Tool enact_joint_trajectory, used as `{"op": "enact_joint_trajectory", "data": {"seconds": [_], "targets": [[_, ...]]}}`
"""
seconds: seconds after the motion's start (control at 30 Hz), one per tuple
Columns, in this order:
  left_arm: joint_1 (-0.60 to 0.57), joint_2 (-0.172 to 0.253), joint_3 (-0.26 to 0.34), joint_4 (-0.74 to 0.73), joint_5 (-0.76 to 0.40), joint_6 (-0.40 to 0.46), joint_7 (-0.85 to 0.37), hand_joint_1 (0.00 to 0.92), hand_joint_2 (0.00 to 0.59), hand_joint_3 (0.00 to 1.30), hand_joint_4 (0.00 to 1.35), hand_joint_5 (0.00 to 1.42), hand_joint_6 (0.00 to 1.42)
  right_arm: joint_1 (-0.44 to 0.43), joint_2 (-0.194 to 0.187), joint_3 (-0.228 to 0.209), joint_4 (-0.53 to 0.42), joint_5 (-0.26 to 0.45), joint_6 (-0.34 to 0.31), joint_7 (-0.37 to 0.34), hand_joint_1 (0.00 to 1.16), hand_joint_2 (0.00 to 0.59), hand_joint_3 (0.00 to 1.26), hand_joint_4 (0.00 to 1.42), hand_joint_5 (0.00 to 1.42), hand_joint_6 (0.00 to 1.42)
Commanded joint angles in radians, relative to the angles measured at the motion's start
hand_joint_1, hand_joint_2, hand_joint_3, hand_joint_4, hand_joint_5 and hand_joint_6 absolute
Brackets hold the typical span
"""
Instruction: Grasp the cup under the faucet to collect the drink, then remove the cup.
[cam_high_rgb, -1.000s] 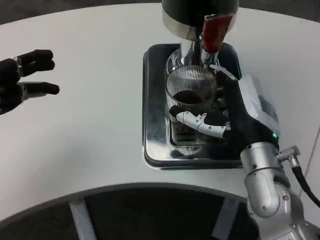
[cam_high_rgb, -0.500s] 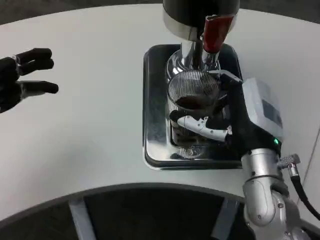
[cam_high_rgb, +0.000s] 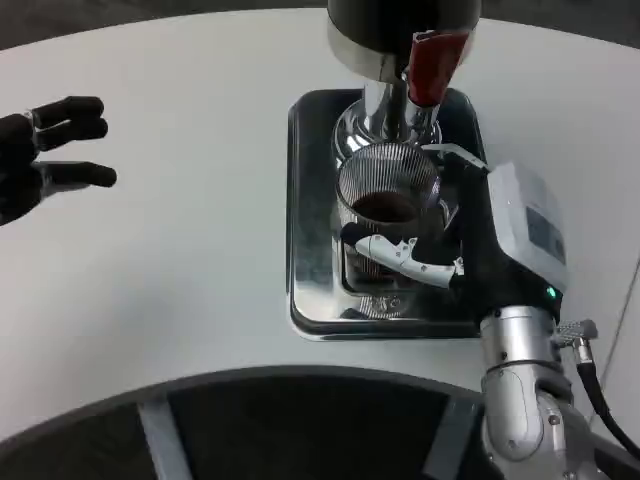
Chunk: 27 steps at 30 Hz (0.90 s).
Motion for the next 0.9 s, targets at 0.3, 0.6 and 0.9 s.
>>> {"op": "enact_joint_trajectory", "data": {"seconds": [0.3,0.6,0.9], "targets": [[0.024,-0.005,-0.039,-0.006,0.014,-0.023,0.007,0.000,0.134,0.18,0.11,0.29,0.10,0.066,-0.019,-0.016,0.036,0.009,0.011,0.020,0.97,0.334,0.89,1.20,1.34,1.42],[0.028,-0.024,-0.071,-0.026,0.014,-0.039,0.017,0.000,0.134,0.18,0.11,0.27,0.09,0.131,-0.026,-0.037,-0.082,0.022,0.015,0.069,0.99,0.329,0.90,1.22,1.37,1.42],[0.035,-0.042,-0.089,-0.052,0.016,-0.044,0.030,0.000,0.134,0.18,0.10,0.27,0.09,0.187,-0.026,-0.044,-0.195,0.011,0.040,0.114,1.00,0.312,0.90,1.23,1.37,1.42]]}}
